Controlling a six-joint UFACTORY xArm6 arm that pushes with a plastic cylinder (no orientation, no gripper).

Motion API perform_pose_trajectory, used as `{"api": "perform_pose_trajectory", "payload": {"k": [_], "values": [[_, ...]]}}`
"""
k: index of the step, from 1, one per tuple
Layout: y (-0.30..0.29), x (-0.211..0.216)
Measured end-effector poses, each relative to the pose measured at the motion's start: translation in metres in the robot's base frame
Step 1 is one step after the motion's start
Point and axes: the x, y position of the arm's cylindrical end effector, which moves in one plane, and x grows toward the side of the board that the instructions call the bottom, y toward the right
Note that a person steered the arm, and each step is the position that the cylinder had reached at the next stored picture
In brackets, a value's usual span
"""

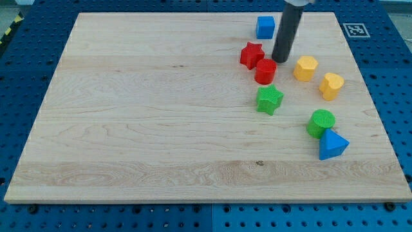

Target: Slide the yellow hexagon closer to yellow heart

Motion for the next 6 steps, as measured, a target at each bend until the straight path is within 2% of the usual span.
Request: {"api": "perform_pose_trajectory", "payload": {"k": [2,6], "values": [[0.005,0.005],[0.036,0.047]]}}
